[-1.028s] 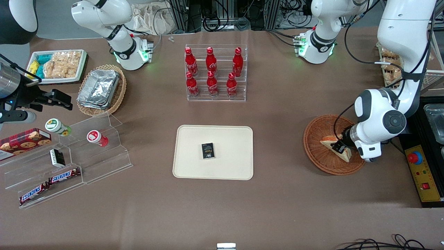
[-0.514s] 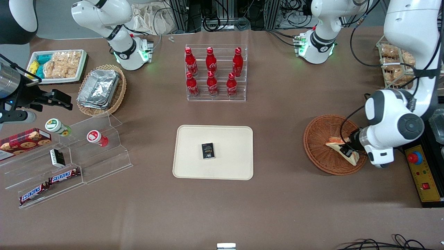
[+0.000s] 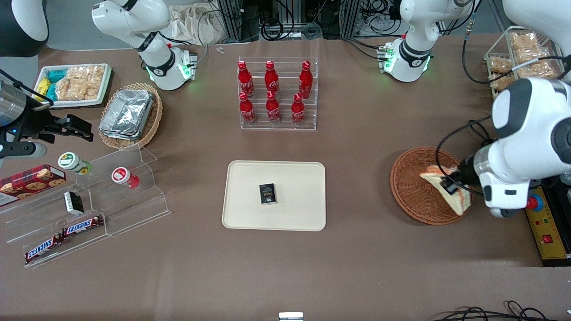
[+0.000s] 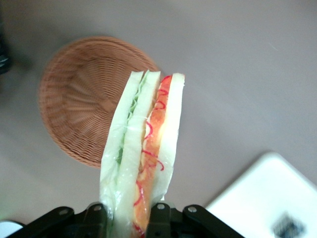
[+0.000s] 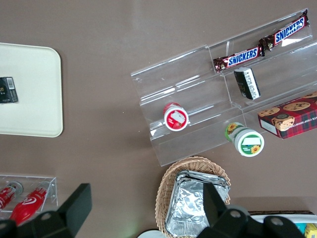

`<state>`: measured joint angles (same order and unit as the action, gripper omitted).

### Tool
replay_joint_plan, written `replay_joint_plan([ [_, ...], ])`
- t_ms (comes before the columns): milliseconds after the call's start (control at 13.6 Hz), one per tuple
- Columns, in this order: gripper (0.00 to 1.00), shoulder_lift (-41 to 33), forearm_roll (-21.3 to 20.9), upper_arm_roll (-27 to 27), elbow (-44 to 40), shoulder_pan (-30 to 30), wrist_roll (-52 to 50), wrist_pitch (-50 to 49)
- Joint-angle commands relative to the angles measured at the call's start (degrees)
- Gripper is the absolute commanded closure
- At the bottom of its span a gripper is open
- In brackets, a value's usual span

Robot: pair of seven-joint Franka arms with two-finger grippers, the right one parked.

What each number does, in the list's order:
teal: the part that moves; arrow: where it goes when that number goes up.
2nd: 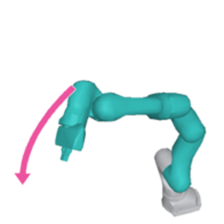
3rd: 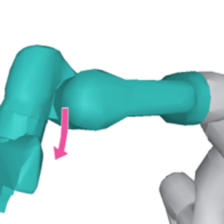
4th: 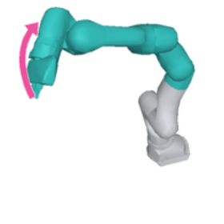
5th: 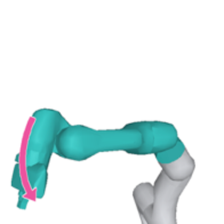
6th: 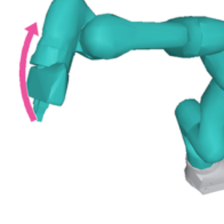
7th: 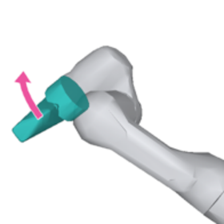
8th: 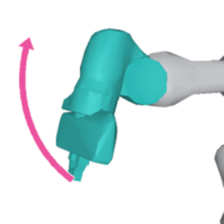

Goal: Place sandwich from basket to tray
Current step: 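Lift the sandwich and carry it toward the cream tray, then lower the sandwich onto the tray beside the black pack and release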

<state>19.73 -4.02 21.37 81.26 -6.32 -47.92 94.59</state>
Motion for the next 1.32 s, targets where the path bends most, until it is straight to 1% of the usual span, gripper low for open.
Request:
replay_joint_plan([
  [0, 1.0, 5.21, -0.9, 8.31, -4.44, 0.17, 6.77, -0.21],
  [147, 1.0, 10.47, -0.98, 13.94, -7.16, 0.43, 6.61, 2.78],
  [220, 1.0, 12.85, -2.9, 14.4, -7.95, 3.91, 6.61, 4.53],
  [294, 1.0, 15.05, -6.23, 14.23, -8.31, 7.08, 6.09, 6.03],
  [367, 1.0, 17.59, -9.74, 14.14, -8.4, 9.55, 4.43, 8.13],
  [514, 1.0, 21.82, -14.58, 14.05, -8.4, 12.98, -0.23, 13.22],
  [587, 1.0, 24.01, -16.0, 13.97, -8.49, 14.22, -0.77, 16.04],
  [734, 1.0, 30.24, -16.45, 13.36, -11.02, 16.94, -1.3, 25.68],
  [807, 1.0, 33.84, -16.37, 11.61, -13.65, 18.61, -1.39, 28.6],
  [881, 1.0, 35.62, -16.45, 9.24, -15.33, 21.58, -1.39, 28.72],
  [1028, 1.0, 35.99, -16.11, 1.61, -15.08, 27.73, -1.56, 28.81],
  [1101, 1.0, 35.99, -15.75, -0.17, -15.0, 28.89, -1.57, 28.81],
  [1174, 0.95, 35.99, -15.58, -0.27, -14.91, 28.91, -1.57, 28.81],
  [1248, 0.77, 35.99, -15.58, -0.27, -14.56, 28.91, -1.57, 28.81],
])
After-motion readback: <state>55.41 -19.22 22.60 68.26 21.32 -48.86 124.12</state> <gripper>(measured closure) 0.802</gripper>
